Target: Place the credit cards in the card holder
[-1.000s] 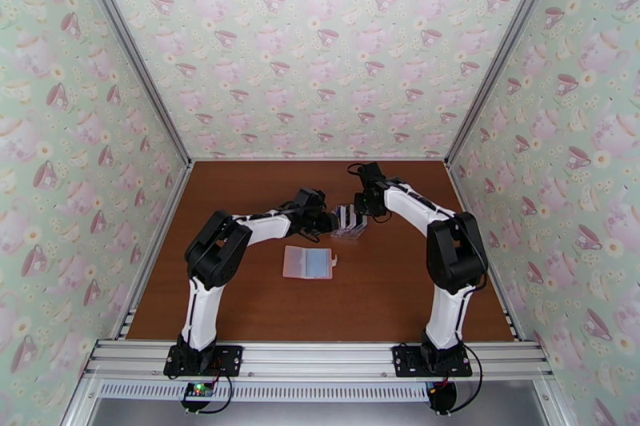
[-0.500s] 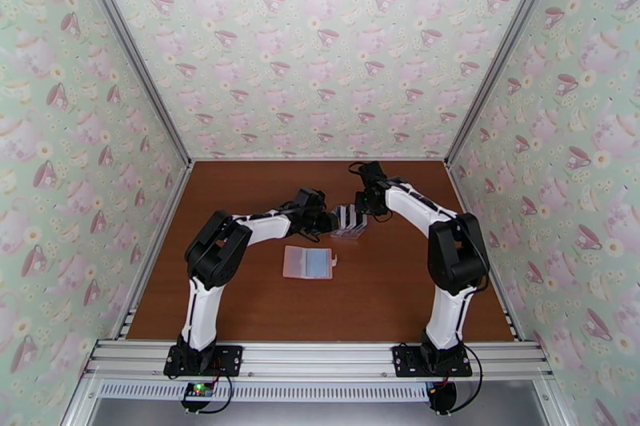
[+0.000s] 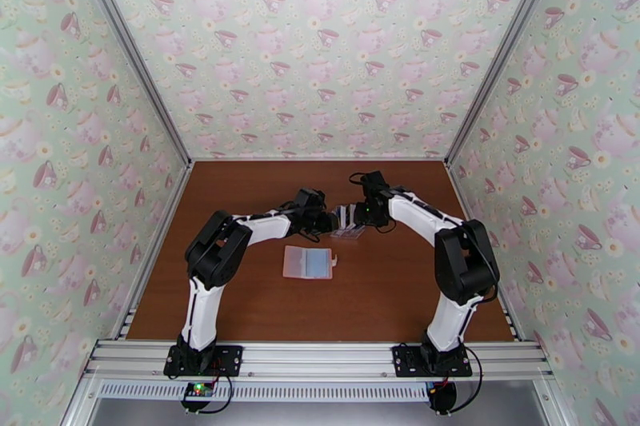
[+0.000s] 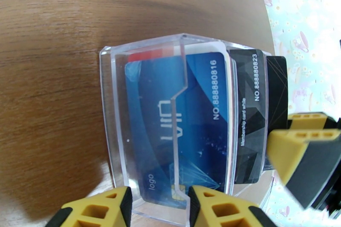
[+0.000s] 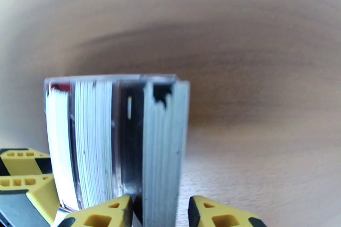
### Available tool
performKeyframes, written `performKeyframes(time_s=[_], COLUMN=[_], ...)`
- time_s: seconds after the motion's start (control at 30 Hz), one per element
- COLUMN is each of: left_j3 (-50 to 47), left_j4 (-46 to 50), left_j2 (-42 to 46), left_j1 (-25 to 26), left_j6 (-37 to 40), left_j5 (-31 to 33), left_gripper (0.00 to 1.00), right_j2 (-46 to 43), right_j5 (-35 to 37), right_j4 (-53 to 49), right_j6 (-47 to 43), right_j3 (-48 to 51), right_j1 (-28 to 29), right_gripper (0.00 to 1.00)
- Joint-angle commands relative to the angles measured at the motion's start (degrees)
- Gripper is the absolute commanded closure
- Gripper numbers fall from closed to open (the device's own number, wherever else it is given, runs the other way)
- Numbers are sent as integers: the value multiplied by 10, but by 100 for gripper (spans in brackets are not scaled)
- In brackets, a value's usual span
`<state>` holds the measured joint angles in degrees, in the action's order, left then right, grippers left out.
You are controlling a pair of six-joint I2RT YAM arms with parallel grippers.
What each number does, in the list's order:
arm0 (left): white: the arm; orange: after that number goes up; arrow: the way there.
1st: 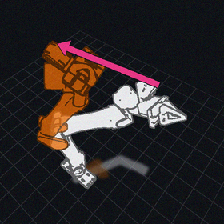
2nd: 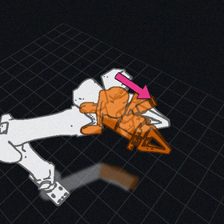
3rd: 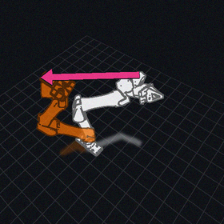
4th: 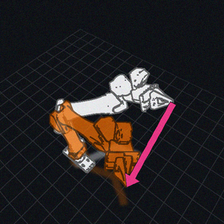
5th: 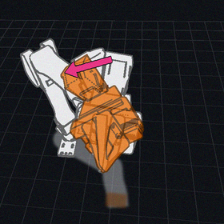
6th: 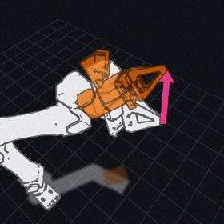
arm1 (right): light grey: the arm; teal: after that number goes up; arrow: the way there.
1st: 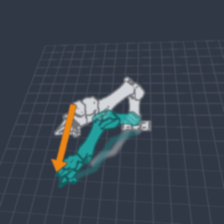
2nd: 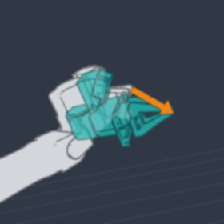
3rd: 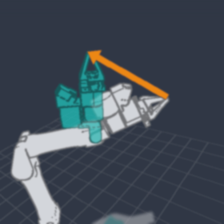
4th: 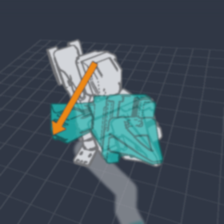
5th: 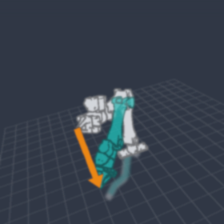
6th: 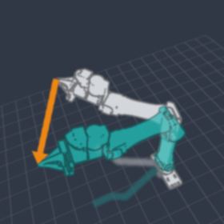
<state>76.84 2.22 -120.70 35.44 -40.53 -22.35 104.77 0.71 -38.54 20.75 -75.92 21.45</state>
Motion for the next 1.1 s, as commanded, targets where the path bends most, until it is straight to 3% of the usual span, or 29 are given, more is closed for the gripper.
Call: performKeyframes(time_s=[0.0, 0.27, 1.07], left_j3=[2, 2, 0], left_j4=[16, 18, 15], left_j2=[-22, -21, -23], left_j1=[3, 3, 5], left_j6=[0, 1, 0], left_j5=[4, 5, 4], left_gripper=[60, 60, 60], right_j2=[-13, -22, -33], right_j5=[2, 50, 48], right_j4=[2, -19, -32], right_j6=[0, -5, -12], right_j3=[10, -10, -39], right_j1=[3, 1, -5], right_gripper=[59, 61, 68])
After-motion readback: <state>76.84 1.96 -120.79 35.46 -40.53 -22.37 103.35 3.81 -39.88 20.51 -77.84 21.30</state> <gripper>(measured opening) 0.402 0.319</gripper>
